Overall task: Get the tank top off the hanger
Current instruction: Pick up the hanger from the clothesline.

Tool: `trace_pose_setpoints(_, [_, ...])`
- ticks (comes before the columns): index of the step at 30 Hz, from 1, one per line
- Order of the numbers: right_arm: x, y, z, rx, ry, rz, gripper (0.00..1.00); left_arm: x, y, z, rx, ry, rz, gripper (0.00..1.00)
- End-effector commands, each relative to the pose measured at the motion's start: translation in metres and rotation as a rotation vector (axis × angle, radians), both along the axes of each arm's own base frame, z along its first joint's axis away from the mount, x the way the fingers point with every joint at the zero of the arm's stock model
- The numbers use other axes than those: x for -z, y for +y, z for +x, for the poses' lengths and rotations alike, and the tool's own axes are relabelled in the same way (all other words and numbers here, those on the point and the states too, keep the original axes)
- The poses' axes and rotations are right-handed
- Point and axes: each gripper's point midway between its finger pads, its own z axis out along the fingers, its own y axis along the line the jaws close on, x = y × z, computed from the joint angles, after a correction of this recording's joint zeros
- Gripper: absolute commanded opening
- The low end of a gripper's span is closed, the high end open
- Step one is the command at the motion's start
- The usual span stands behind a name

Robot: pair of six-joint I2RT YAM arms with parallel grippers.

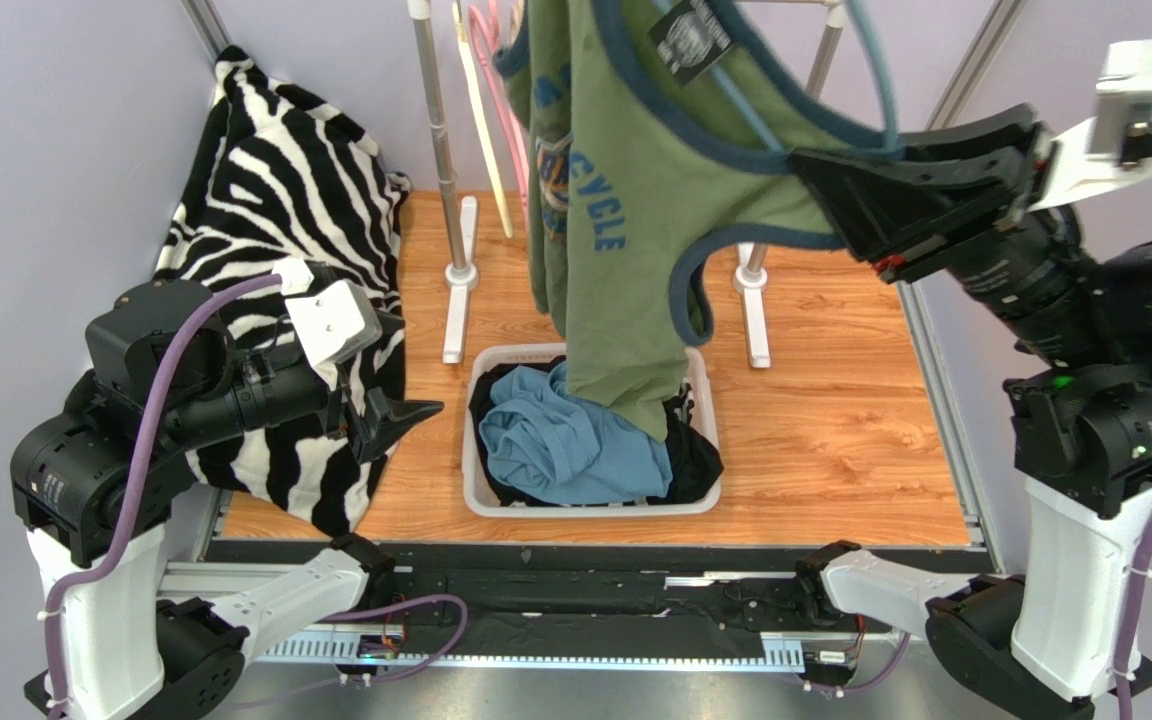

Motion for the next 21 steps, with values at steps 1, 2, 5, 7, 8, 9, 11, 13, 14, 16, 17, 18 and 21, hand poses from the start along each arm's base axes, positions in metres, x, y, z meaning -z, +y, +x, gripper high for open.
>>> trace_pose_setpoints(1, [0.019,0.010,-0.020,-0.108,0.003,-0.046,0.00,-0.007,0.000,-0.005,0.011,-0.014,-0.023,0.99])
trace_pose_setpoints(2, [0.029,0.012,-0.016,-0.114,0.023,-0.063,0.00,-0.007,0.000,-0.006,0.012,-0.015,-0.024,0.99])
trace_pose_setpoints(5, [0.039,0.012,-0.033,-0.151,0.019,-0.116,0.00,-0.007,0.000,-0.006,0.014,-0.015,-0.023,0.99])
trace_pose_setpoints(7, [0.042,0.009,-0.038,-0.139,0.017,-0.131,0.00,-0.008,0.001,-0.006,0.012,-0.019,-0.027,0.99])
trace_pose_setpoints(8, [0.042,0.008,-0.038,-0.131,0.016,-0.133,0.00,-0.009,0.001,-0.007,0.014,-0.023,-0.028,0.99])
trace_pose_setpoints(9, [0.042,0.005,-0.040,-0.118,0.011,-0.135,0.00,-0.011,0.001,-0.009,0.018,-0.031,-0.032,0.99])
trace_pose_setpoints(11, [0.048,0.006,-0.040,-0.121,0.031,-0.149,0.00,-0.016,0.003,-0.011,0.019,-0.053,-0.035,0.99])
trace_pose_setpoints(13, [0.059,0.007,-0.041,-0.135,0.049,-0.169,0.00,-0.020,0.006,-0.014,0.016,-0.076,-0.039,0.99])
trace_pose_setpoints(14, [0.063,0.008,-0.042,-0.141,0.057,-0.175,0.00,-0.019,0.007,-0.014,0.013,-0.079,-0.037,0.99])
trace_pose_setpoints(16, [0.082,0.011,-0.049,-0.185,0.080,-0.223,0.00,-0.021,0.011,-0.015,0.000,-0.103,-0.031,0.99])
trace_pose_setpoints(17, [0.089,0.012,-0.052,-0.198,0.088,-0.241,0.00,-0.022,0.014,-0.013,-0.015,-0.115,-0.023,0.99])
trace_pose_setpoints(18, [0.099,0.013,-0.051,-0.206,0.109,-0.259,0.00,-0.023,0.017,-0.015,-0.022,-0.127,-0.018,0.99])
trace_pose_setpoints(21, [0.137,0.016,-0.054,-0.248,0.182,-0.314,0.00,-0.041,0.028,-0.026,-0.031,-0.246,-0.033,0.99])
